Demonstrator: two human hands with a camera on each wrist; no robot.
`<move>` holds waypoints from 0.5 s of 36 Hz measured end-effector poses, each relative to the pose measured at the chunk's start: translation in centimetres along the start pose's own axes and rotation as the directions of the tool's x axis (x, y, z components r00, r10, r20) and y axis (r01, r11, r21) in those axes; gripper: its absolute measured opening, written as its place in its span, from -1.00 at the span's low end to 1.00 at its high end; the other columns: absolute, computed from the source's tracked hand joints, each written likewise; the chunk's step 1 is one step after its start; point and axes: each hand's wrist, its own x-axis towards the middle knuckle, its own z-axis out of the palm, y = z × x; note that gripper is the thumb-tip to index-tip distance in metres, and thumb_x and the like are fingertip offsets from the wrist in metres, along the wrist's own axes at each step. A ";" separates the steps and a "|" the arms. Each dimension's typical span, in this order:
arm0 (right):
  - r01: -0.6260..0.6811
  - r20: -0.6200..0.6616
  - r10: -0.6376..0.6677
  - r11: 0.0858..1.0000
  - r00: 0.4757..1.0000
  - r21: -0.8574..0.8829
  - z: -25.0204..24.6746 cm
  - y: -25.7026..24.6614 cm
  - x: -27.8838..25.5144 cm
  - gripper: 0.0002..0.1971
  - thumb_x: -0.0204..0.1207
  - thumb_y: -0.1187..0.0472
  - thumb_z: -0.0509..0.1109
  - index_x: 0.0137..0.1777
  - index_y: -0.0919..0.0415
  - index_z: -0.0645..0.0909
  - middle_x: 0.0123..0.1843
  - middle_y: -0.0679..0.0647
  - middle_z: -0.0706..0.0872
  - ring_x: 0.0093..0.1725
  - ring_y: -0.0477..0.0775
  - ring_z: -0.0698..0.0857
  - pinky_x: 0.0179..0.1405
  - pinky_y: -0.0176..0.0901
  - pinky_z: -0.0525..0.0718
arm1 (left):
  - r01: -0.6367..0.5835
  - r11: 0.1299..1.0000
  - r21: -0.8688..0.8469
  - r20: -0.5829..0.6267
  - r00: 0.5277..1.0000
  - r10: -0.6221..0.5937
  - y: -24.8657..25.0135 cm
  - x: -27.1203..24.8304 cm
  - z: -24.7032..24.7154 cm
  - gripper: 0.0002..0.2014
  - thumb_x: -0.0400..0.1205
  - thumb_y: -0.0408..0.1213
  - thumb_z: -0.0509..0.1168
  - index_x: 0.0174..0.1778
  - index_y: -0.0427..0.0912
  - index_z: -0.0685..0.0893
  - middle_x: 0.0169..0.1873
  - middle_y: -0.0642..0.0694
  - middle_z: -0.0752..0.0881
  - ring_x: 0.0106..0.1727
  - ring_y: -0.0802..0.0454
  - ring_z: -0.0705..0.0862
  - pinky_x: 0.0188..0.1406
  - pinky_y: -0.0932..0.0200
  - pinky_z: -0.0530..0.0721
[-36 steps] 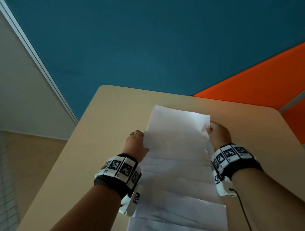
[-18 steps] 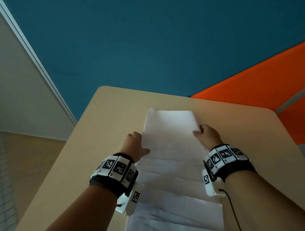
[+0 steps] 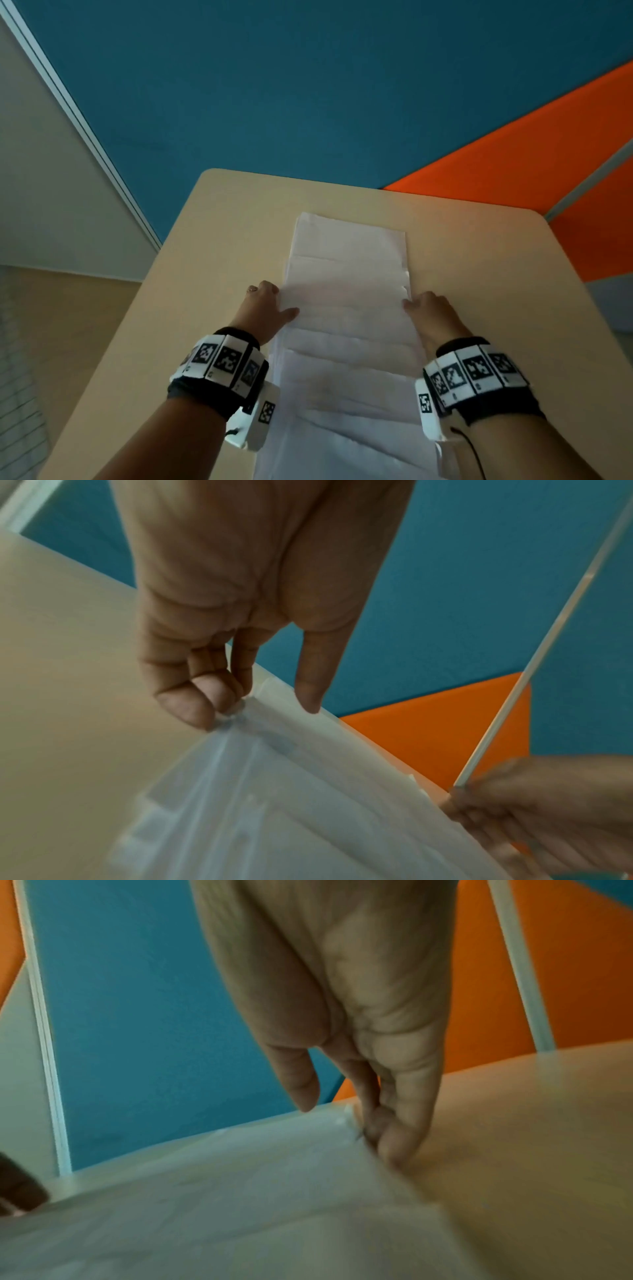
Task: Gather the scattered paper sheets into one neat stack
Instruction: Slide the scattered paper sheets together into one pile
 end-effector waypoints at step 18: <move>-0.035 0.105 0.031 0.999 0.994 0.038 0.4 6.7 -7.1 -0.60 0.63 0.14 0.13 0.09 0.50 0.62 0.17 0.42 0.69 0.15 0.28 0.67 0.04 -0.11 0.53 | 0.021 0.991 -0.130 -0.002 1.000 -0.022 -5.0 -6.9 0.5 -0.54 0.52 -0.24 0.40 0.30 -0.32 0.52 0.19 -0.34 0.57 0.16 -0.28 0.62 0.15 -0.22 0.69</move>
